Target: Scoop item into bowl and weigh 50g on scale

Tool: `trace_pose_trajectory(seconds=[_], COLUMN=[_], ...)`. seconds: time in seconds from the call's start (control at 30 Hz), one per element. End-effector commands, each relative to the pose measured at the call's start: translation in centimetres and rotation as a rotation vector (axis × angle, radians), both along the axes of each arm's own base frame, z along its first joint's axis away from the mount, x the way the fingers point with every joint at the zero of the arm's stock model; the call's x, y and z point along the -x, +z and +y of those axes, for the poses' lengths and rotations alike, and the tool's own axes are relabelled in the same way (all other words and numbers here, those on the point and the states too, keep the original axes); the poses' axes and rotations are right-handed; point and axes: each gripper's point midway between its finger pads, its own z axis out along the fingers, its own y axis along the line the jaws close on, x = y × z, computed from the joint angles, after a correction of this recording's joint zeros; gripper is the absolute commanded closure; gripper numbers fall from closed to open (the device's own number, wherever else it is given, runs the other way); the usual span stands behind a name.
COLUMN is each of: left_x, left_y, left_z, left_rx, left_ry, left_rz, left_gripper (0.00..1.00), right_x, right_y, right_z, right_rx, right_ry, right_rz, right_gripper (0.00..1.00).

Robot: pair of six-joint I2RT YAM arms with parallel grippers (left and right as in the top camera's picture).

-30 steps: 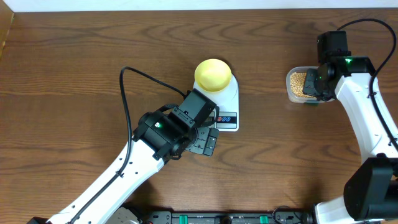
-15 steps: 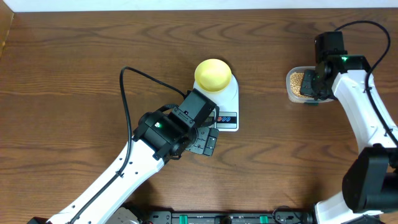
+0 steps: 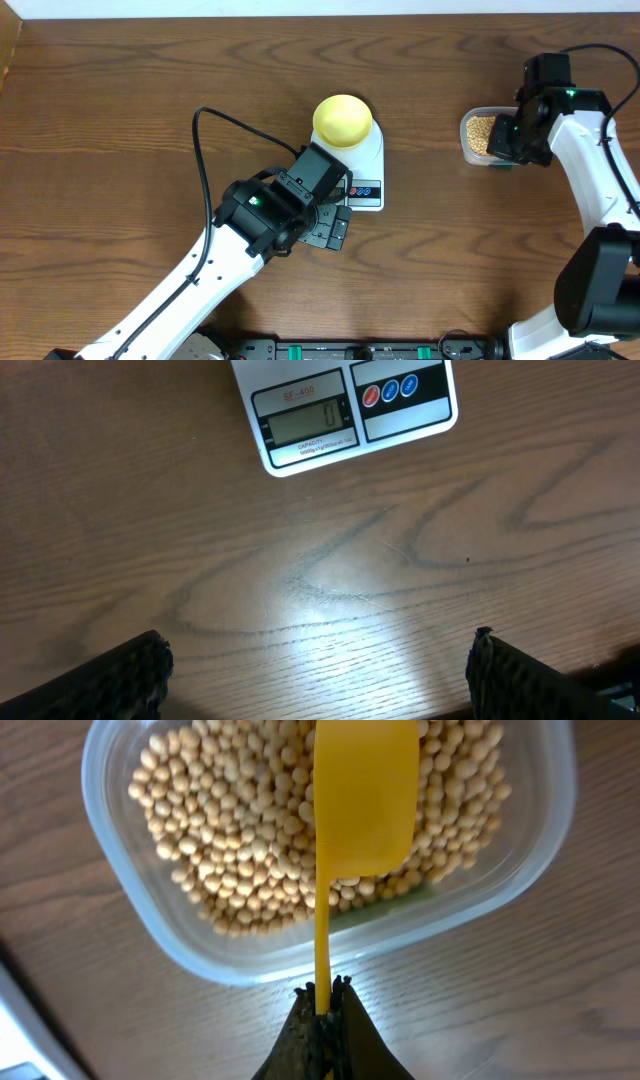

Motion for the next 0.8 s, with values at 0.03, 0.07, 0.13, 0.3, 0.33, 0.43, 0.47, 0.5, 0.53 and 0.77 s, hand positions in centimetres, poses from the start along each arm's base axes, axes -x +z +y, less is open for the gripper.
trace_pose_trajectory(seconds=[0.03, 0.07, 0.13, 0.3, 0.33, 0.43, 0.47, 0.5, 0.53, 0.77], left_x=[-0.4, -0.4, -0.4, -0.4, -0.4, -0.4, -0.4, -0.4, -0.4, -0.4], left_y=[0.3, 0.3, 0.3, 0.3, 0.3, 0.3, 0.3, 0.3, 0.3, 0.3], left_z=[0.0, 0.0, 0.0, 0.0, 0.0, 0.0, 0.0, 0.0, 0.0, 0.0], left_rx=[-0.004, -0.004, -0.004, -0.004, -0.004, -0.004, -0.004, -0.004, -0.004, -0.004], left_ry=[0.005, 0.004, 0.004, 0.004, 0.004, 0.005, 0.004, 0.004, 0.005, 0.005], left_rz=[-0.014, -0.014, -0.014, -0.014, -0.014, -0.014, -0.014, -0.014, -0.014, -0.014], left_gripper=[0.04, 0.04, 0.04, 0.03, 0.04, 0.04, 0.04, 0.04, 0.04, 0.04], right_x=[0.7, 0.8, 1.0, 1.6, 1.7, 1.7, 1.6, 1.6, 1.6, 1.3], right_y=[-0.6, -0.6, -0.6, -0.6, -0.6, -0.5, -0.5, -0.5, -0.4, 0.1], right_z=[1.8, 1.9, 2.0, 1.7, 1.6, 1.6, 1.7, 1.6, 1.5, 1.3], right_rx=[-0.127, -0.140, -0.160, -0.169, -0.171, -0.199, -0.210, -0.219, -0.229, -0.318], right_ry=[0.012, 0.011, 0.007, -0.008, -0.011, -0.018, -0.017, -0.021, -0.027, -0.026], right_rz=[0.038, 0.040, 0.046, 0.073, 0.074, 0.071, 0.068, 0.066, 0.064, 0.037], right_gripper=[0.99, 0.99, 0.99, 0.99, 0.99, 0.99, 0.99, 0.99, 0.99, 0.99])
